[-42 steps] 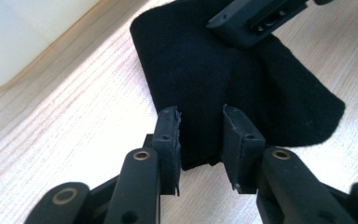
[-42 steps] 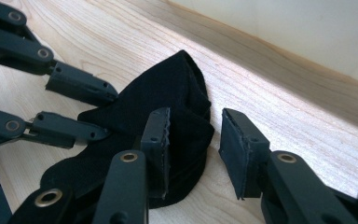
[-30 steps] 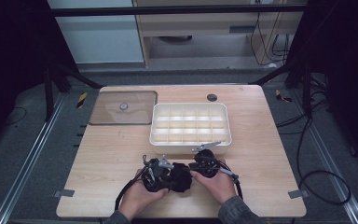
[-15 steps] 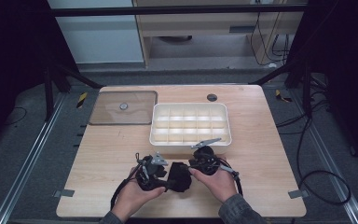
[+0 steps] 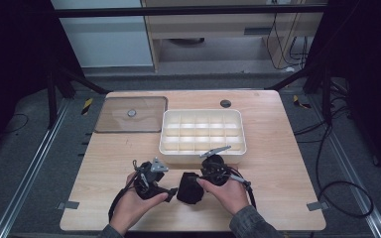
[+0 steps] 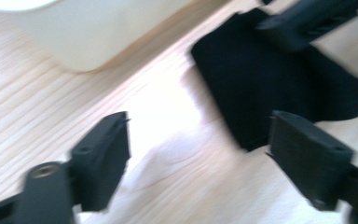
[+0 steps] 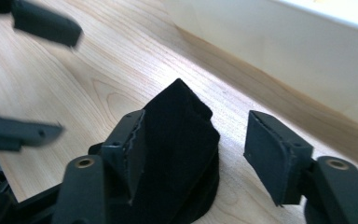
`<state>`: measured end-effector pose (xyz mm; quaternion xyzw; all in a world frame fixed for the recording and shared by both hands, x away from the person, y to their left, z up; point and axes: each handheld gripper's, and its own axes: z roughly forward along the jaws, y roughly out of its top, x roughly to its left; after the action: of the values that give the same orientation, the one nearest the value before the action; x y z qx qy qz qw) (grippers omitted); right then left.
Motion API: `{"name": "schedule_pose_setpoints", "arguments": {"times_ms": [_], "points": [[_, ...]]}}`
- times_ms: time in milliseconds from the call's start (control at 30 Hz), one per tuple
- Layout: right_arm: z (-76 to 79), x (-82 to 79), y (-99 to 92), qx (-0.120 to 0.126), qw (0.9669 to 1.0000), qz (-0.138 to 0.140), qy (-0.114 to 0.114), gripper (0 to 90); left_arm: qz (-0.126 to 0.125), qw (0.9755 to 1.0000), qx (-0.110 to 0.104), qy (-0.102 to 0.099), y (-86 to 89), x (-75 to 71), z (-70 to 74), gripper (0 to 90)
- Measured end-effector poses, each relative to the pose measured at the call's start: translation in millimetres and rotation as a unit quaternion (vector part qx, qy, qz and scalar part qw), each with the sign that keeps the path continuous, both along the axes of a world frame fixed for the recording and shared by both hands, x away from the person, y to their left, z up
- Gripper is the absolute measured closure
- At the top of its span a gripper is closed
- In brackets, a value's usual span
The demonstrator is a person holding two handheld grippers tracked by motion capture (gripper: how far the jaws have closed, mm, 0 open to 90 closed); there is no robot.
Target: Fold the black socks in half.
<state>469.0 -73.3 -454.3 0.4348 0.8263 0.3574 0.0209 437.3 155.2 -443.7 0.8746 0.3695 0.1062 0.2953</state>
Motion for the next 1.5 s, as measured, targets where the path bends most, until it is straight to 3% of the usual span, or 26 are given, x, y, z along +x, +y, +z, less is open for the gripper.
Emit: {"name": "schedule_pose_setpoints", "arguments": {"times_ms": [133, 267, 467, 633, 833, 1167, 1500], "points": [[-2.1, 0.2, 4.5, -0.009, 1.0000, -0.001, 0.001, 30.0, 0.016, 0.9995, 0.021, -0.017, 20.1, 3.0, -8.2, 6.6], [-3.0, 0.7, 6.9, -0.010, 0.9999, -0.003, 0.007, 25.7, 0.045, 0.9974, 0.039, -0.041, 43.6, 6.3, -18.6, 5.2], [-5.6, 1.1, 9.6, -0.025, 0.9996, -0.007, 0.015, 30.1, 0.095, 0.9941, 0.021, -0.048, 87.7, 10.8, -31.4, 5.3], [-8.2, 1.1, 10.7, -0.036, 0.9991, -0.011, 0.021, 31.7, 0.125, 0.9912, -0.003, -0.043, 112.7, 10.1, -43.7, 5.6], [-14.6, -1.4, 12.0, -0.040, 0.9986, -0.017, 0.031, 33.3, 0.138, 0.9890, -0.007, -0.053, 126.8, 12.4, -44.5, 5.2], [-24.6, -4.0, 16.2, -0.035, 0.9984, -0.017, 0.040, 36.8, 0.169, 0.9850, -0.009, -0.037, 144.1, 19.6, -55.2, 5.4], [-28.2, -5.7, 14.4, -0.010, 0.9987, -0.010, 0.049, 48.3, 0.170, 0.9833, -0.012, -0.063, 148.6, 20.5, -61.1, 1.9]]}}
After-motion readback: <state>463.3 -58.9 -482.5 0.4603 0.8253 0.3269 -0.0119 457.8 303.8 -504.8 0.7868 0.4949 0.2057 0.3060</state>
